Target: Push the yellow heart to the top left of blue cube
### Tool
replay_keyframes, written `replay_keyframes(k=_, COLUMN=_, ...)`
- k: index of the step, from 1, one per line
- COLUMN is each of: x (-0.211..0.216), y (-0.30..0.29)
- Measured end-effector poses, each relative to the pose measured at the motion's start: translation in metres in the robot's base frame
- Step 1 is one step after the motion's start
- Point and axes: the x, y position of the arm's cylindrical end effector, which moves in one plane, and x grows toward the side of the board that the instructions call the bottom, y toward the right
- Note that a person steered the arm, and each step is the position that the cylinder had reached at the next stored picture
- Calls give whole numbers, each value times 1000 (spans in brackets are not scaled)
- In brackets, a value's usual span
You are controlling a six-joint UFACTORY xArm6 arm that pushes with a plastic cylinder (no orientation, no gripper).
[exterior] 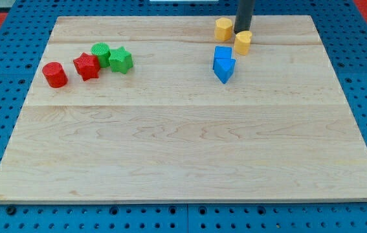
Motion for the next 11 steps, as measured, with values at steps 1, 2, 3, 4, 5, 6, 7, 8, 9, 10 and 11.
replay_keyframes(k=1, x=0, y=19)
replay_keyframes(k=2, x=-2, y=33)
replay_keyframes(k=3, x=-7, y=40)
replay_keyframes(k=4, x=-5, y=39)
replay_keyframes(k=5, x=-8, y=39)
replay_keyframes(k=6, x=-16, y=39)
replay_keyframes(k=7, x=-17, y=39)
replay_keyframes(k=8, x=-18, y=39)
replay_keyframes(k=9, x=-18, y=31)
replay_keyframes(k=10, x=-12, y=33)
replay_keyframes(k=11, x=11, y=57)
